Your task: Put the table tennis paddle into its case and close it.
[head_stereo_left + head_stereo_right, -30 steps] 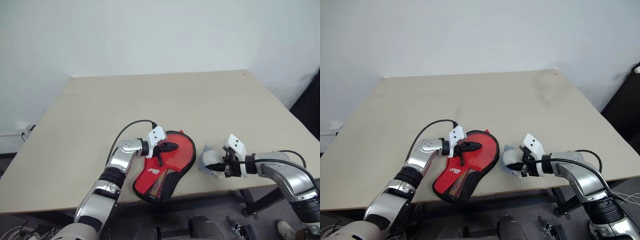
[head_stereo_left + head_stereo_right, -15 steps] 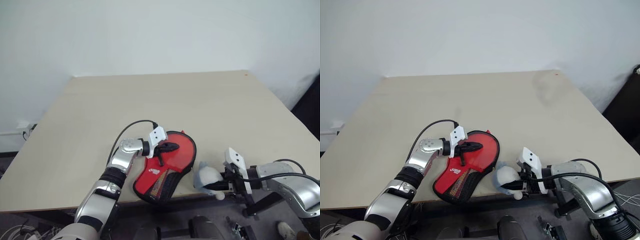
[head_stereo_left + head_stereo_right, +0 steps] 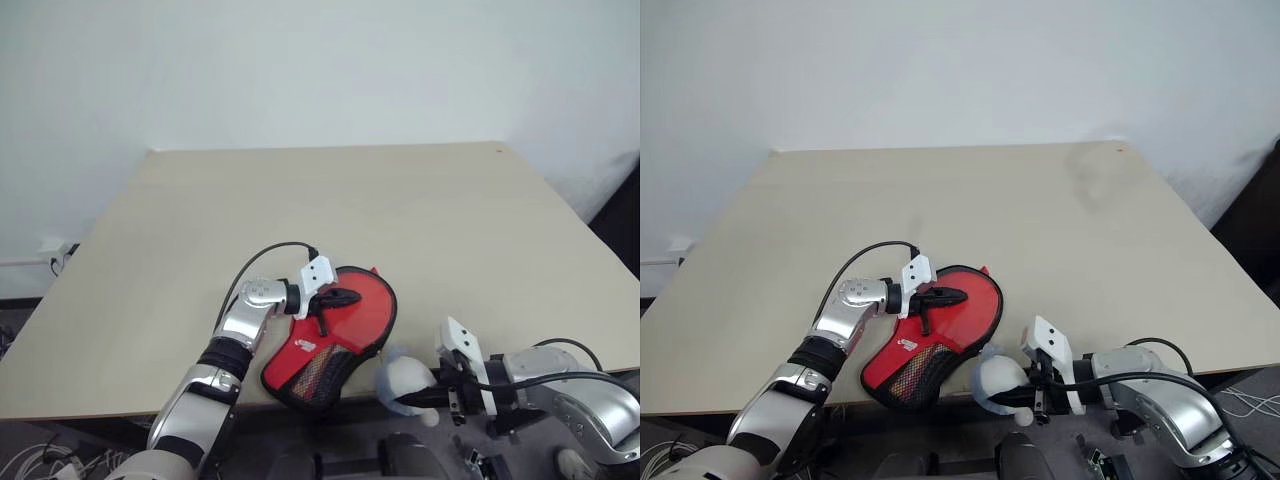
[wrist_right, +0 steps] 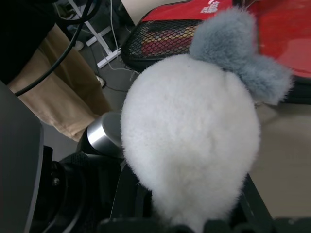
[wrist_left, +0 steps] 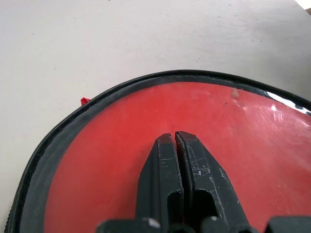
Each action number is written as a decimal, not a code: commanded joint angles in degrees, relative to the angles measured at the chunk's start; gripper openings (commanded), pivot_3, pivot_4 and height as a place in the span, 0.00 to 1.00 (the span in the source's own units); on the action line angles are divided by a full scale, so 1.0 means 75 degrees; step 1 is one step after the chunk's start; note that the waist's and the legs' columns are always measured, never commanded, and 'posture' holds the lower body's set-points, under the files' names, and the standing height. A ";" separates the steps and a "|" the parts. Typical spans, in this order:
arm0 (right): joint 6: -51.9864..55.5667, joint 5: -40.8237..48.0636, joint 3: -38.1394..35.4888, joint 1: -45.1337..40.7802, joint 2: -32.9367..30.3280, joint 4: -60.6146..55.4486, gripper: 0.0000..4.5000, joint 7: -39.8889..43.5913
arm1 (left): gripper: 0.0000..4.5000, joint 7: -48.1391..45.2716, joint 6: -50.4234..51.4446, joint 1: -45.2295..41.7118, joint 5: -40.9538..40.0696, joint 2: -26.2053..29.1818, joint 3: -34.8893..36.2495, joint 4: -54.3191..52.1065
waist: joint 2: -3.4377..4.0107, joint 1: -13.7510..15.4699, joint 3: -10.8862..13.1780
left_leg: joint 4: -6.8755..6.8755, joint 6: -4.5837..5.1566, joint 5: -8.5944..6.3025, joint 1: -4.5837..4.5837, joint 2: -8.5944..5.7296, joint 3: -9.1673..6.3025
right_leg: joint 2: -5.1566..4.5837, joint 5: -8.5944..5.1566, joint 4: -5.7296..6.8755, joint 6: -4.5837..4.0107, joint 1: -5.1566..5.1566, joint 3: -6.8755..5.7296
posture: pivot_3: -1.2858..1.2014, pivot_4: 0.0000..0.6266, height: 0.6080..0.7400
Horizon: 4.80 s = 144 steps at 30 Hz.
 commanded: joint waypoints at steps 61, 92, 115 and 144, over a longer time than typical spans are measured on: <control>0.0178 0.1406 0.0398 -0.0079 0.0352 0.0088 0.12 -0.0150 | 0.00 -0.1240 -0.0482 0.0086 0.0105 0.0065 -0.0284 0.1550 | -0.0022 -0.0039 -0.0032 | 0.0064 -0.0028 -0.0021 0.0150 0.0022 0.0010 | -0.0010 -0.0011 -0.0010 -0.0015 0.0165 -0.0005 | 0.52 0.00 1.00; -0.0089 0.0918 0.0722 -0.0374 0.0333 0.0476 0.33 -0.0278 | 0.00 -0.0978 -0.0518 -0.0115 0.0455 0.0101 -0.0410 0.1903 | -0.0026 -0.0037 -0.0031 | 0.0038 -0.0029 -0.0025 0.0153 0.0027 0.0005 | -0.0016 -0.0014 -0.0019 -0.0015 0.0147 -0.0017 | 0.52 0.00 1.00; 0.0120 0.0857 -0.0791 -0.1225 0.0706 0.1203 0.98 -0.1552 | 0.00 -0.0746 -0.0619 -0.0336 0.0232 -0.0054 -0.0134 0.2114 | -0.0019 -0.0003 -0.0030 | -0.0004 -0.0032 -0.0026 0.0150 0.0048 0.0003 | -0.0159 -0.0013 -0.0146 -0.0014 0.0157 -0.0235 | 0.52 0.00 1.00; 0.2198 0.1061 -0.1778 -0.2408 0.2620 0.3086 0.98 -0.3717 | 0.00 -0.0831 0.0172 -0.0606 -0.0944 0.0208 0.1132 0.0767 | 0.0000 -0.0004 -0.0029 | -0.0020 0.0029 -0.0024 -0.0073 0.0004 -0.0006 | -0.0121 0.0005 -0.0005 0.0013 -0.0096 -0.0188 | 0.52 0.00 1.00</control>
